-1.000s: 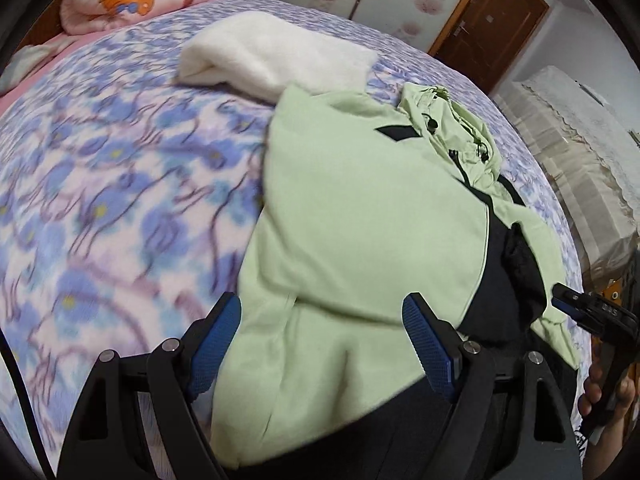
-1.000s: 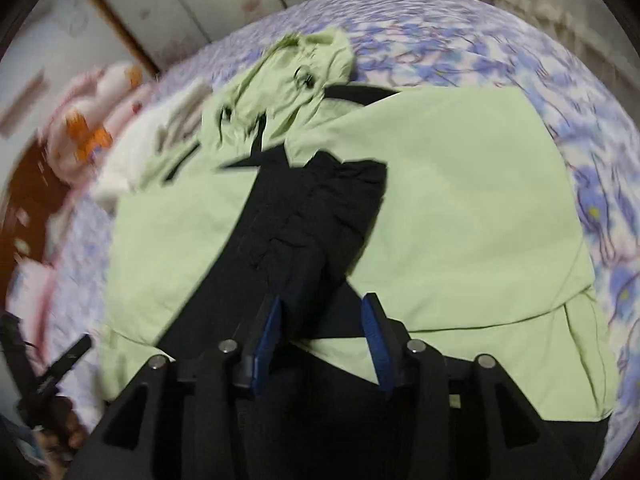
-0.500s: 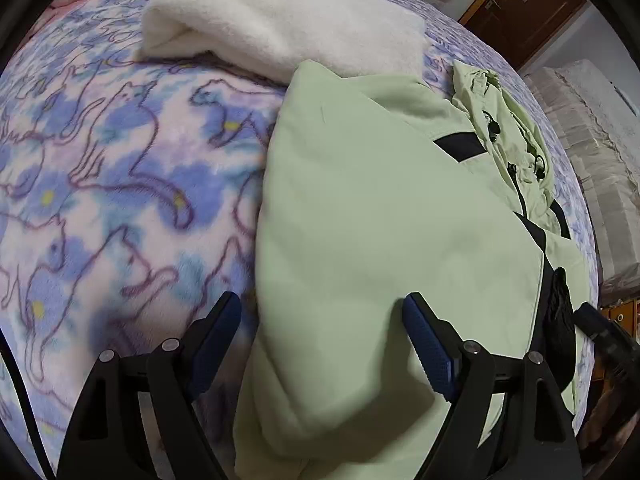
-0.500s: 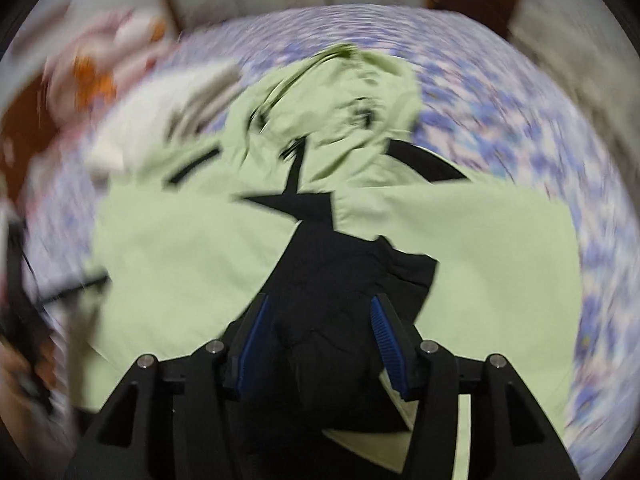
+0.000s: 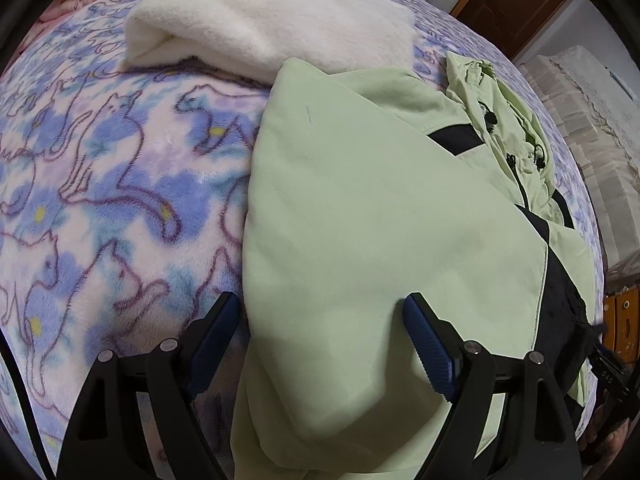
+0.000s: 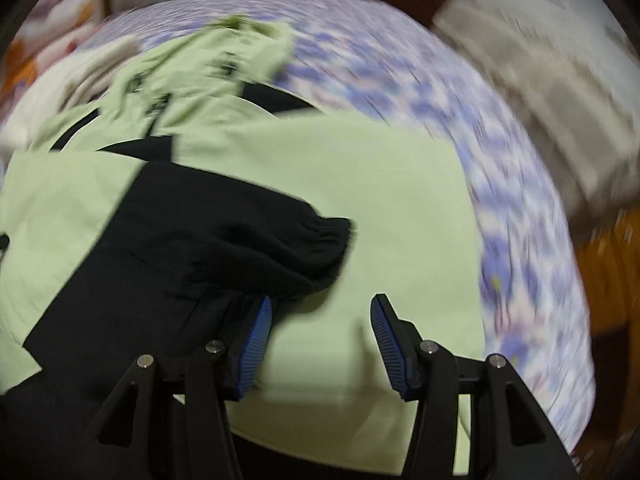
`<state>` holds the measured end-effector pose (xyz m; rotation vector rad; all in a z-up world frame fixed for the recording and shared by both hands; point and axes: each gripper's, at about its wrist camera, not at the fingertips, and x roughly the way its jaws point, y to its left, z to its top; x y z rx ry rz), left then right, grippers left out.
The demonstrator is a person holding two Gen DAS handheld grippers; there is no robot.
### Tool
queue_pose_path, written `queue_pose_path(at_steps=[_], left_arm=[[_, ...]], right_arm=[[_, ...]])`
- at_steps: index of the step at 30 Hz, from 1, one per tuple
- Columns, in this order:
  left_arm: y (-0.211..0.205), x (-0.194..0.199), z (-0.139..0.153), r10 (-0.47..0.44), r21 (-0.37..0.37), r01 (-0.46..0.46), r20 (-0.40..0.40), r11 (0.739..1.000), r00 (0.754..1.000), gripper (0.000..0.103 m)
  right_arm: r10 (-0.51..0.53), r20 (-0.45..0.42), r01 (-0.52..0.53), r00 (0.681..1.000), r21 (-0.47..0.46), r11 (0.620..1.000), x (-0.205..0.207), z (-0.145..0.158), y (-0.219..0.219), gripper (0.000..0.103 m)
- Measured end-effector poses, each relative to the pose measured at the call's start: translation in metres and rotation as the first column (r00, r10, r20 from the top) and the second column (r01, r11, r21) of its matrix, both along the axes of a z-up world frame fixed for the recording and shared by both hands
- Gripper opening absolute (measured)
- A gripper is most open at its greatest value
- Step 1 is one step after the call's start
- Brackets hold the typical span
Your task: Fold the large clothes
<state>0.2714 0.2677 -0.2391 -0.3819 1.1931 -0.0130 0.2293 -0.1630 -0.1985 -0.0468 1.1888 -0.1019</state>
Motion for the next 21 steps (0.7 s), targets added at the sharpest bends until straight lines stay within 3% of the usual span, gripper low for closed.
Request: queue_pose_path(at_steps=[4,7,10,15,17,21], left_arm=[[0.0,0.001,0.001,-0.02,-0.005,0.02,-0.002,1.0,1.0,0.082],[0.0,0.006,0.001,-0.033,-0.011,0.033,-0.004,0.999,0.999,0.082],[0.001,0.008,0.003,-0.042,-0.012,0.042,-0.007,0.999,0.999,0.082],[0.0,0.011,0.006,-0.067,-0.015,0.066,-0.001,0.998,0.998,0.082],[-0.002,0.012,0.008,-0.077,-0.023,0.077,0.002,0.997,0.997,0.082],[-0.003,0.016,0.012,-0.082,-0.028,0.082,0.01,0.996,0.997,0.082]], right_arm=[[-0.05,-0.049,0.062,0.998,0.285,0.957,0.001,-0.007,-0.032,0.052],[-0.067,-0.064,0.087,0.996,0.411,0.907,0.016,-0.013,-0.043,0.052],[-0.099,-0.094,0.135,0.991,0.553,0.822,0.022,-0.014,-0.051,0.052],[-0.148,-0.069,0.158,0.987,0.637,0.754,0.013,-0.001,-0.061,0.052],[-0.159,-0.082,0.172,0.984,0.674,0.718,0.016,0.0,-0.065,0.054],[-0.177,-0.121,0.21,0.977,0.7,0.682,0.031,-0.006,-0.069,0.055]])
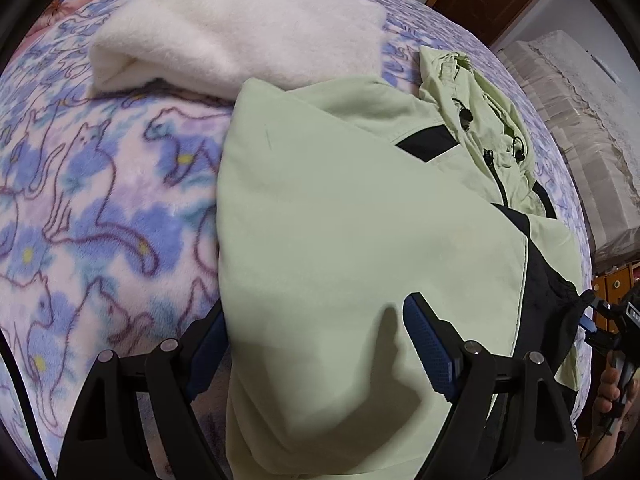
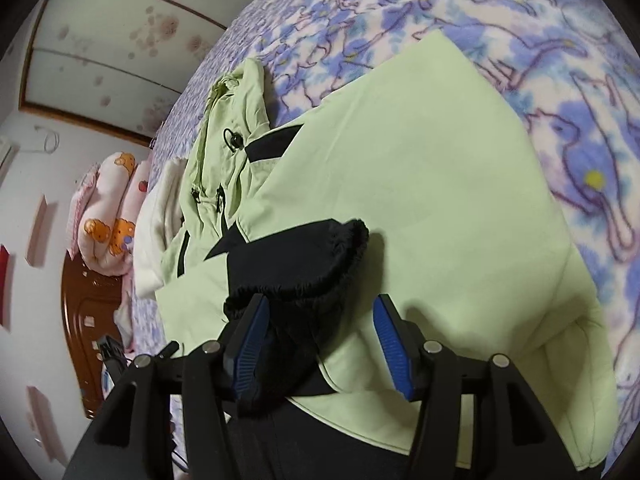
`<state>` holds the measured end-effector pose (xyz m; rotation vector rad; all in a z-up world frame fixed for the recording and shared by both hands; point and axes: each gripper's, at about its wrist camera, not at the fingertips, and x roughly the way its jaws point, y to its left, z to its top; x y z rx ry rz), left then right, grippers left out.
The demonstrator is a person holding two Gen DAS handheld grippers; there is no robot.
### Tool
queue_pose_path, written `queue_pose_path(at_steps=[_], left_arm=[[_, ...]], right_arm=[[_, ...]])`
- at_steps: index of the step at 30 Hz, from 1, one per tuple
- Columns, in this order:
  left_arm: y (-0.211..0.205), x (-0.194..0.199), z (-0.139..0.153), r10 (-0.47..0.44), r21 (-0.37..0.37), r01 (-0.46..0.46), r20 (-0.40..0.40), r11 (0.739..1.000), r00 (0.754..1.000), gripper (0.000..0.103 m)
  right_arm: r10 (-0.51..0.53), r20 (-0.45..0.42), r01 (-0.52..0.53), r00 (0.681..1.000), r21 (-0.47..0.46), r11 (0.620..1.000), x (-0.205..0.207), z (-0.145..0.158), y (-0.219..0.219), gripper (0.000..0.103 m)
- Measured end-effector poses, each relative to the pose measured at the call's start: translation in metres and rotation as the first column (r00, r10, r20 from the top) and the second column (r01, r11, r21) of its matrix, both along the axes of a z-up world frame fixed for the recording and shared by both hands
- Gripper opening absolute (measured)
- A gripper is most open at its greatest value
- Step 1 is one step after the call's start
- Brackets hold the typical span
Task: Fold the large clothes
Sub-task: 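Grasp the black sleeve cuff with the right gripper and lift it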
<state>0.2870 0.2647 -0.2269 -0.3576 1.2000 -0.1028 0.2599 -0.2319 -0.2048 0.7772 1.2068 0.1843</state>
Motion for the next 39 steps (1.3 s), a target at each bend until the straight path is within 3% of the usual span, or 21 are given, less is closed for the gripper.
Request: queue_pose_path(at_steps=[10,18,22,24,25,27,28,29,32,35,37,38,39], left_arm=[[-0.006,0.009,0.0,-0.034,0.033,0.034,-0.005,0.999,0.999,0.082],[-0.006,0.011,0.0,-0.038,0.025,0.038,-0.002,0.999,0.999,0.082],[-0.008,0.011,0.0,-0.04,0.028,0.04,-0.003,0.999,0.999,0.082],[-0.009,0.011,0.001,-0.047,0.031,0.047,0.007,0.998,0.999,0.082],[-0.009,0.01,0.001,-0.051,0.032,0.05,0.014,0.998,0.999,0.082],[-0.01,0.008,0.004,-0.059,0.037,0.058,0.041,0.998,0.997,0.074],[-0.01,0.008,0.004,-0.06,0.053,0.058,0.048,0.997,0.997,0.062],[-0.009,0.008,0.003,-0.058,0.065,0.055,0.042,0.996,0.997,0.054],[-0.001,0.007,0.003,-0.033,0.053,0.031,0.043,0.998,0.999,0.044],[0.009,0.006,0.004,0.004,0.048,-0.007,0.06,0.999,0.998,0.035],[0.013,0.006,0.003,0.027,0.056,-0.031,0.07,0.998,0.997,0.023],[0.015,0.005,0.002,0.041,0.078,-0.047,0.077,0.996,0.996,0.01],[0.015,0.005,0.001,0.044,0.104,-0.053,0.087,0.993,0.995,0.007]], right_arm=[[-0.009,-0.129,0.013,0.992,0.028,1.0,0.036,-0.028,0.005,0.055],[-0.096,-0.141,0.119,0.985,0.169,0.978,0.031,-0.026,-0.01,0.055],[-0.097,-0.145,0.113,0.985,0.106,0.988,0.031,-0.026,-0.009,0.055],[-0.07,-0.157,0.075,0.985,0.024,0.997,0.033,-0.027,-0.003,0.055],[-0.048,-0.149,0.048,0.988,-0.007,0.999,0.034,-0.027,0.001,0.05],[0.012,-0.136,-0.023,0.991,-0.075,0.997,0.037,-0.025,0.011,0.02],[0.059,-0.109,-0.073,0.992,-0.132,0.988,0.038,-0.018,0.019,0.011],[0.096,-0.073,-0.108,0.993,-0.183,0.977,0.039,-0.01,0.026,0.01],[0.202,0.087,-0.171,0.975,-0.281,0.944,0.037,0.025,0.047,0.009],[0.291,0.29,-0.191,0.912,-0.328,0.925,0.035,0.065,0.062,0.009],[0.349,0.367,-0.191,0.862,-0.401,0.896,0.038,0.076,0.072,0.009],[0.371,0.368,-0.188,0.853,-0.446,0.875,0.042,0.074,0.076,0.009],[0.382,0.358,-0.185,0.852,-0.477,0.859,0.047,0.07,0.08,0.009]])
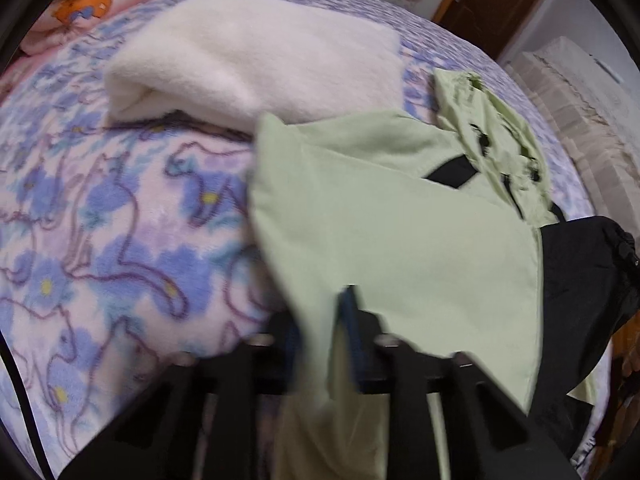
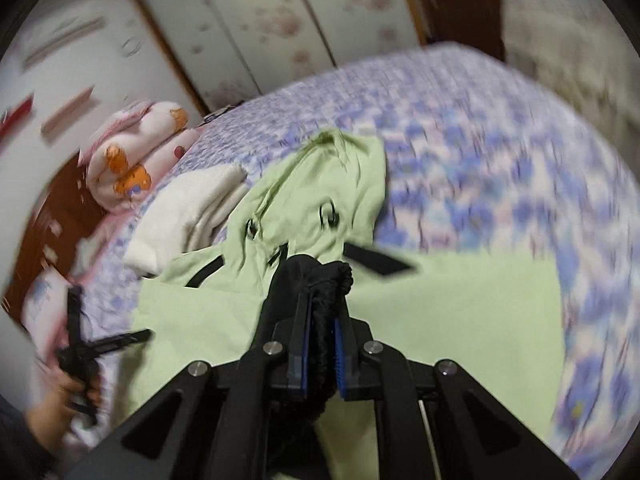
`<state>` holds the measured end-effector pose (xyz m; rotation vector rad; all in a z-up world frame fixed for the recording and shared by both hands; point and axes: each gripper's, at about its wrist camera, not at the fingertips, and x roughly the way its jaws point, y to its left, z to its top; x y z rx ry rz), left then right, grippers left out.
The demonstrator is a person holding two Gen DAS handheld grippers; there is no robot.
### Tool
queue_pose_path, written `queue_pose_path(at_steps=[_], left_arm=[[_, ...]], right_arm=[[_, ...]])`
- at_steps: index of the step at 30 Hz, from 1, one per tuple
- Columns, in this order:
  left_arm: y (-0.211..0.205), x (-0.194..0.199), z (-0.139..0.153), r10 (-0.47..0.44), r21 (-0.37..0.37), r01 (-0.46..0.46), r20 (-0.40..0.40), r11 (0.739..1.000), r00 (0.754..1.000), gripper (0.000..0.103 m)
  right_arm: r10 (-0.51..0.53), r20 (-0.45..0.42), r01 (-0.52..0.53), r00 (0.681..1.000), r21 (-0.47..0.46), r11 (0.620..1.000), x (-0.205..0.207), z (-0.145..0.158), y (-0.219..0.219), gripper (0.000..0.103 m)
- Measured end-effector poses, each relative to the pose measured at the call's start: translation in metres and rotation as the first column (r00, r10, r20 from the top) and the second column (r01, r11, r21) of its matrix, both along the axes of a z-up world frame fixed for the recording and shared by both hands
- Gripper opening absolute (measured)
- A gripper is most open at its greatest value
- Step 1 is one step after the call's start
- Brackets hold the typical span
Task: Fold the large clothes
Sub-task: 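Grasp the black sleeve cuff with the right gripper and lift it, then lay the black sleeve flat on the jacket front and open the right gripper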
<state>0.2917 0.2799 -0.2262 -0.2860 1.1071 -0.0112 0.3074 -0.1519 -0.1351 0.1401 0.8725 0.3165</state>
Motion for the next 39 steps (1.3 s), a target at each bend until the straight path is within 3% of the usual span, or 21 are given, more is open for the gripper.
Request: queue_pose_path(at_steps=[3,5,6,9,11,15,17,19,21,24,27,30,32,35,36,37,38,39], left_arm=[[-0.001,-0.002,-0.003,0.003,0.067,-0.004,0.028,0.998,1.0,0.004],[-0.003,-0.002,-0.007,-0.01,0.106,0.006,0.036,0.994,0.999,0.004],[-0.003,-0.001,-0.008,-0.017,0.113,0.014,0.032,0.994,0.999,0.004],[-0.003,-0.002,-0.003,-0.038,0.146,0.034,0.025,0.989,0.999,0.008],[-0.001,-0.003,0.004,-0.019,0.18,0.015,0.021,0.983,1.0,0.024],[-0.003,-0.011,0.029,0.024,0.194,-0.039,0.077,0.98,0.997,0.035],[-0.02,-0.017,0.041,0.011,0.209,-0.034,0.114,0.977,0.993,0.052],[-0.043,-0.027,0.051,-0.044,0.236,0.007,0.153,0.972,0.987,0.057],[-0.068,-0.037,0.055,-0.09,0.232,0.049,0.17,0.972,0.981,0.057],[-0.102,-0.047,0.05,-0.111,0.126,0.091,0.158,0.988,0.981,0.057],[-0.122,-0.053,0.036,-0.109,0.085,0.098,0.137,0.992,0.985,0.057],[-0.13,-0.055,0.01,-0.095,0.128,0.083,0.086,0.988,0.992,0.057],[-0.123,-0.06,0.004,-0.084,0.173,0.066,0.099,0.983,0.992,0.057],[-0.101,-0.064,0.001,-0.028,0.264,0.0,0.102,0.964,0.994,0.058],[-0.089,-0.064,0.0,-0.007,0.272,-0.02,0.098,0.962,0.995,0.058],[-0.079,-0.064,-0.001,0.009,0.249,-0.032,0.092,0.968,0.996,0.06],[-0.069,-0.065,-0.002,0.02,0.22,-0.039,0.087,0.975,0.996,0.06],[-0.062,-0.065,-0.003,0.03,0.212,-0.047,0.083,0.976,0.996,0.06]], right_arm=[[-0.046,-0.08,0.028,0.996,-0.21,0.977,0.021,-0.046,0.002,0.013],[-0.068,-0.208,0.011,0.976,-0.263,0.965,0.029,-0.079,-0.003,0.023],[-0.073,-0.243,0.007,0.967,-0.261,0.965,0.028,-0.088,-0.007,0.026],[-0.105,-0.218,0.053,0.97,-0.232,0.971,0.014,-0.08,-0.015,0.034],[-0.118,-0.207,0.072,0.971,-0.219,0.973,0.007,-0.071,-0.018,0.038],[-0.14,-0.132,0.108,0.981,-0.224,0.969,-0.006,-0.047,-0.011,0.038],[-0.159,-0.095,0.134,0.983,-0.234,0.963,-0.016,-0.037,-0.003,0.038],[-0.173,-0.09,0.15,0.981,-0.216,0.965,-0.024,-0.031,0.011,0.038],[-0.166,-0.097,0.145,0.981,-0.188,0.971,-0.028,-0.031,0.025,0.038],[-0.104,-0.124,0.086,0.987,-0.142,0.986,-0.037,-0.038,0.056,0.037],[-0.033,-0.126,0.017,0.992,-0.124,0.992,-0.051,-0.048,0.09,0.037],[0.003,-0.158,-0.03,0.987,-0.173,0.985,-0.057,-0.067,0.108,0.037],[-0.016,-0.173,-0.025,0.985,-0.233,0.972,-0.058,-0.081,0.105,0.037],[-0.126,-0.121,0.08,0.985,-0.331,0.94,-0.056,-0.09,0.072,0.035],[-0.178,-0.116,0.132,0.977,-0.326,0.936,-0.054,-0.09,0.052,0.035],[-0.197,-0.127,0.155,0.972,-0.284,0.946,-0.053,-0.09,0.035,0.026],[-0.207,-0.141,0.166,0.968,-0.256,0.952,-0.051,-0.09,0.023,0.006],[-0.213,-0.156,0.173,0.965,-0.235,0.956,-0.051,-0.09,0.013,0.0]])
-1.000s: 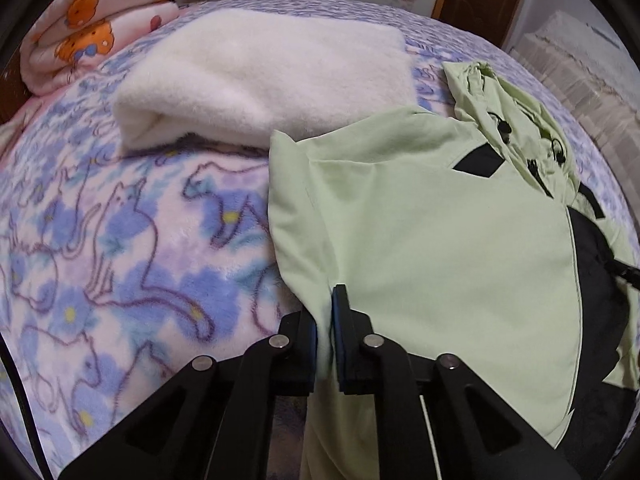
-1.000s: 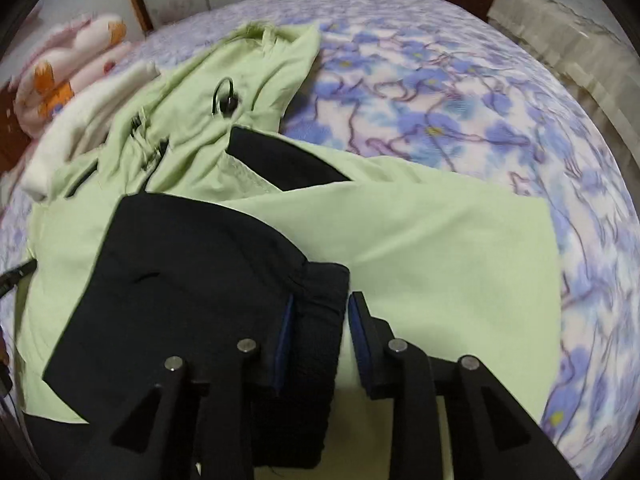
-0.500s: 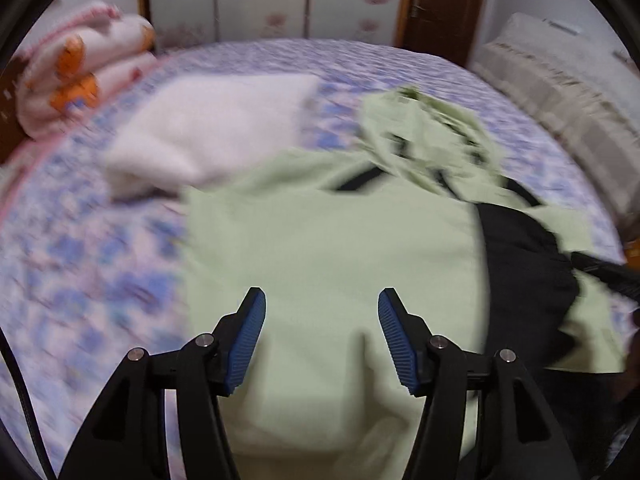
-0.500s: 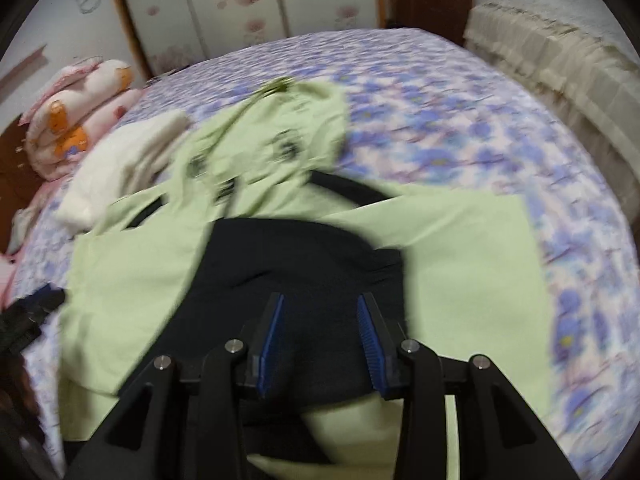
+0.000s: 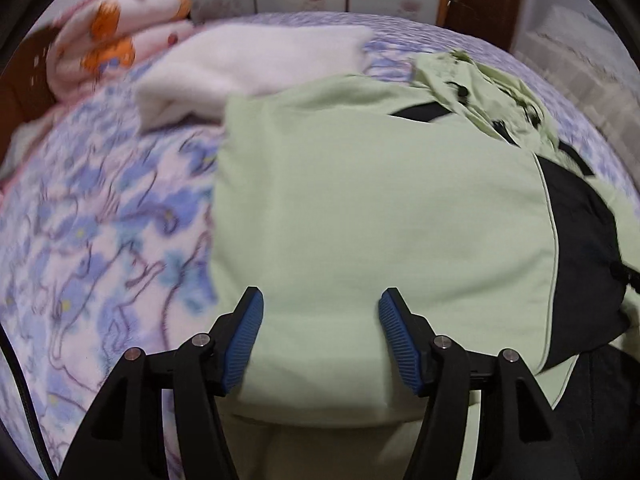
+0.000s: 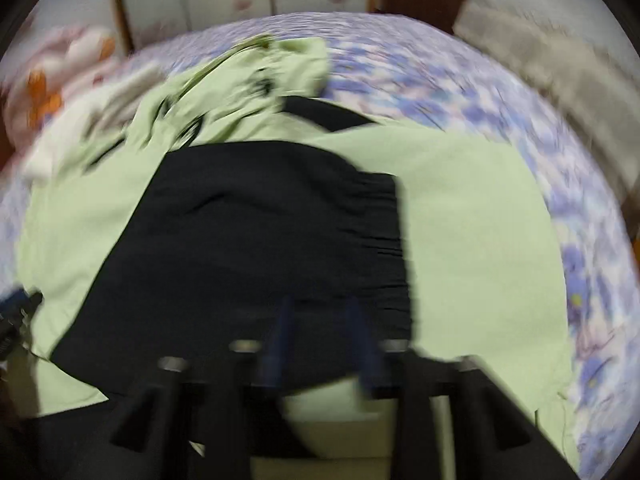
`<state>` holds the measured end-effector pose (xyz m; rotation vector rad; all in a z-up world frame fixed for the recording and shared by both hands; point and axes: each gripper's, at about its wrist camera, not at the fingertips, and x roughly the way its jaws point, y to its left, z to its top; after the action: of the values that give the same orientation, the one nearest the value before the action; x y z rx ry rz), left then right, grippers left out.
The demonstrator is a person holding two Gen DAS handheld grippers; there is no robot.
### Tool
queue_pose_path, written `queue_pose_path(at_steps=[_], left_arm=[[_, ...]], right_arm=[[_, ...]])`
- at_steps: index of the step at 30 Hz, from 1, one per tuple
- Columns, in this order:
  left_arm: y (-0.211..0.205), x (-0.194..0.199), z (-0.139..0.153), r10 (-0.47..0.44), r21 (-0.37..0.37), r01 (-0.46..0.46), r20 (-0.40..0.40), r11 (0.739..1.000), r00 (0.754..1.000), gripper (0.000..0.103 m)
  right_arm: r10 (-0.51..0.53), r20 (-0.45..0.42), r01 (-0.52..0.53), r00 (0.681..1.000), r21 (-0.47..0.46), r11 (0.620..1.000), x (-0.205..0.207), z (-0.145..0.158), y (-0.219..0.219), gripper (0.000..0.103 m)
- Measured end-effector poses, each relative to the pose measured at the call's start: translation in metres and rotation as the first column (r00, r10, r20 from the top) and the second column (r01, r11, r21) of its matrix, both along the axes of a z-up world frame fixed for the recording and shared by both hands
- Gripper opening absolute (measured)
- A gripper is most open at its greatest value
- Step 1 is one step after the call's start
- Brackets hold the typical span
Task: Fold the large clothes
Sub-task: 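Lay the black sleeve flat on the jacket front and open the right gripper, then grasp the black jacket hem with both grippers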
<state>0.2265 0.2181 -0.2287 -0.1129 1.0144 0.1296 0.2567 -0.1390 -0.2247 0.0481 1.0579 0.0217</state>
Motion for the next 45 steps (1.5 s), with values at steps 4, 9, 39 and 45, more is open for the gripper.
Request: queue_pose_path(at_steps=[4,9,39,45], left_arm=[[0.007,-0.001,0.001,0.025,0.012,-0.025,-0.003,1.0,1.0,0.063],[0.021,-0.009,-0.002,0.082,-0.044,-0.082,-0.018,0.996,0.997,0.076],[-0.02,-0.16,0.152,0.01,0.006,-0.01,0.096,1.0,0.995,0.085],[-0.022,-0.192,0.169,0.017,-0.032,-0.014,0.09,0.999,0.996,0.084]], right_arm=[[-0.017,0.015,0.017,1.0,0.029,0.999,-0.006,0.01,-0.007,0.0],[-0.04,0.02,0.04,0.999,0.034,0.999,-0.013,0.018,-0.004,0.003],[-0.083,0.222,0.064,0.971,0.09,0.994,-0.154,0.188,-0.018,0.034],[-0.073,0.314,0.078,0.947,-0.001,0.997,-0.201,0.212,-0.023,0.039]])
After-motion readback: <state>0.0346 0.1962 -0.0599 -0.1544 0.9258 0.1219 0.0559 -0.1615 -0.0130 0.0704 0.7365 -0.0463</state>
